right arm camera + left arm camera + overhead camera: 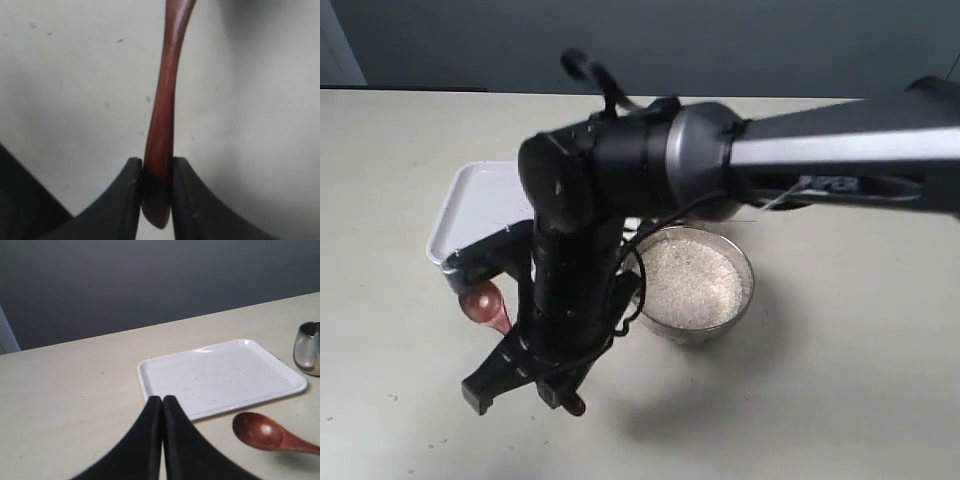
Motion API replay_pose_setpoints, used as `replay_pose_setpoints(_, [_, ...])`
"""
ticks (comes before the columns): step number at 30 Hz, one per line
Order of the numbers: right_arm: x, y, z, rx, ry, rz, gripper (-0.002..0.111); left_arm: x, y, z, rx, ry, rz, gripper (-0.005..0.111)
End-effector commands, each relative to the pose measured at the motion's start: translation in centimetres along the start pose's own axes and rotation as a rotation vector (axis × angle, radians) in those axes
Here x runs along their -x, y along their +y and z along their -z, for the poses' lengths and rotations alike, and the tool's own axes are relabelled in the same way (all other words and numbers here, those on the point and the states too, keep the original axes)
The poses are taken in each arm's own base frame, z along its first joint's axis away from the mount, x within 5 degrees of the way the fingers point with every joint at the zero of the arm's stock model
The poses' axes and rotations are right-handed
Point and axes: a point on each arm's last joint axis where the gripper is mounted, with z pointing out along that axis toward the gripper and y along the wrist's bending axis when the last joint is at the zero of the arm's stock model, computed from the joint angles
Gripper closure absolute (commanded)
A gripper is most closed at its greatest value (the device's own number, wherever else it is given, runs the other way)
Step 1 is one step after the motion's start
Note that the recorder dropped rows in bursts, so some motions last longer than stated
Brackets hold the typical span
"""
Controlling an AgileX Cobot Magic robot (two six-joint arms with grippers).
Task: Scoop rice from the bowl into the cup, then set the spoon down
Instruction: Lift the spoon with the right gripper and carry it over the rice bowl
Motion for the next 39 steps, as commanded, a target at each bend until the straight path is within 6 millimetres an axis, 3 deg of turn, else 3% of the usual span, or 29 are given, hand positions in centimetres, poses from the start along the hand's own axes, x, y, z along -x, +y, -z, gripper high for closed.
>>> replay_pose_setpoints(1, [-0.5,0.8,6.5,-0.08,-0.014,0.134,0.109,0.2,0.0,0.1,0.0,-0.021,0.001,0.106])
replay_pose_setpoints(5, [-0.2,0.6,10.7,-0.216,-0.14,0.204,0.109,0.2,0.0,0.1,0.0,-0.021,0.001,0.106])
replay_pose_setpoints(11, [-0.9,-0.4,13.1,-0.319,-0.194,0.22,0.109,0.2,0.0,0.1,0.0,-0.021,0.001,0.106])
replay_pose_setpoints(20, [-1.2,-7.2,15.4,-0.46,-0.233,-0.041,0.109,0.2,0.0,0.1,0.0,-0.021,0.001,0.106])
replay_pose_setpoints(24, [-2.1,-10.0,15.1,-0.482,-0.182,-0.059,0.109,0.2,0.0,0.1,0.0,-0.021,0.001,0.106])
replay_pose_setpoints(29, [-4.9,-12.6,14.2,-0.503,-0.1,-0.127,0.109,0.2,0.0,0.1,0.0,-0.021,0.001,0.106])
replay_pose_setpoints(35, [-8.6,-11.8,14.7,-0.455,-0.093,-0.13,0.109,0.2,0.0,0.1,0.0,-0.021,0.001,0.106])
replay_pose_setpoints(39, [-10.5,-11.6,13.2,-0.431,-0.034,-0.125,0.109,0.2,0.0,0.1,-0.001,-0.022,0.003,0.106])
